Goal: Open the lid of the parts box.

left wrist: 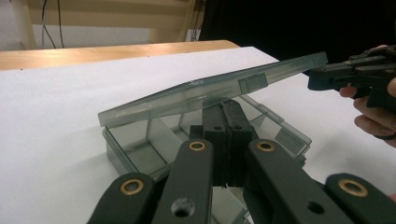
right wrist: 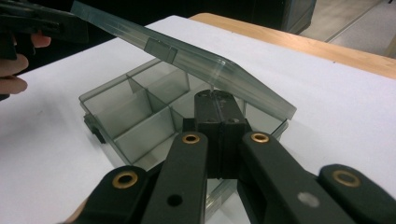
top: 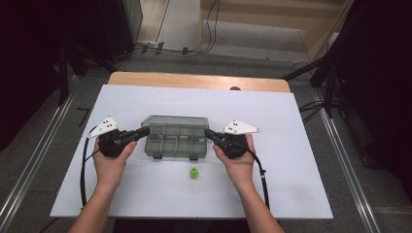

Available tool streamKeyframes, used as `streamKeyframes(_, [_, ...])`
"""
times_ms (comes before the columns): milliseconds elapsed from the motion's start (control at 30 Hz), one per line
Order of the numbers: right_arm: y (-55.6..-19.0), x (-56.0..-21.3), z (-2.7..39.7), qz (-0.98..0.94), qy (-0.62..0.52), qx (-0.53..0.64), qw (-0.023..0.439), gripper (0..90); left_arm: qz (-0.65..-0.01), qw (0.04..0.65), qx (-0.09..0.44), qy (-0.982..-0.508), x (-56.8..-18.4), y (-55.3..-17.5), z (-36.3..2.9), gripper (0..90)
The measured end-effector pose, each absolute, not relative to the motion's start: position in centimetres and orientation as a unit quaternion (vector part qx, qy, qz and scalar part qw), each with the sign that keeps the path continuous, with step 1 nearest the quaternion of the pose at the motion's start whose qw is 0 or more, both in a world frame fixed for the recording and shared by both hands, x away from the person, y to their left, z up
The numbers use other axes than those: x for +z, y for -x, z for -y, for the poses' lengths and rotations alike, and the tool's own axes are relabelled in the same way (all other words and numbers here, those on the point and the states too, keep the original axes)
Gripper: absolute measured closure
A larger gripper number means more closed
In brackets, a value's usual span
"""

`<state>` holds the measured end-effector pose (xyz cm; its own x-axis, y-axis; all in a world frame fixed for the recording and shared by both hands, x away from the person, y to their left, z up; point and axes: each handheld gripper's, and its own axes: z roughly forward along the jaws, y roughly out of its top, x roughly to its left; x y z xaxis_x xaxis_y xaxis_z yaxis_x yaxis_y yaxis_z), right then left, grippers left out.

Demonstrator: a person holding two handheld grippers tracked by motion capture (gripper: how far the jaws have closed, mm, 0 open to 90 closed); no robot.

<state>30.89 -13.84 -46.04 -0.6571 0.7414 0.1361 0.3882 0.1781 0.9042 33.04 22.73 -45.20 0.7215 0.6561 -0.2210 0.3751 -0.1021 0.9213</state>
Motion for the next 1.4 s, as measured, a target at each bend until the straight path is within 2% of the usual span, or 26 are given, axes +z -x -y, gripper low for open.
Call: streamKeyframes(1400, [-34.7, -43.4, 13.4, -0.714, -0.412, 0.537, 0.181, 88.0, -0.38, 0.608, 0.155, -0.679, -43.3, -36.9, -21.0, 88.6])
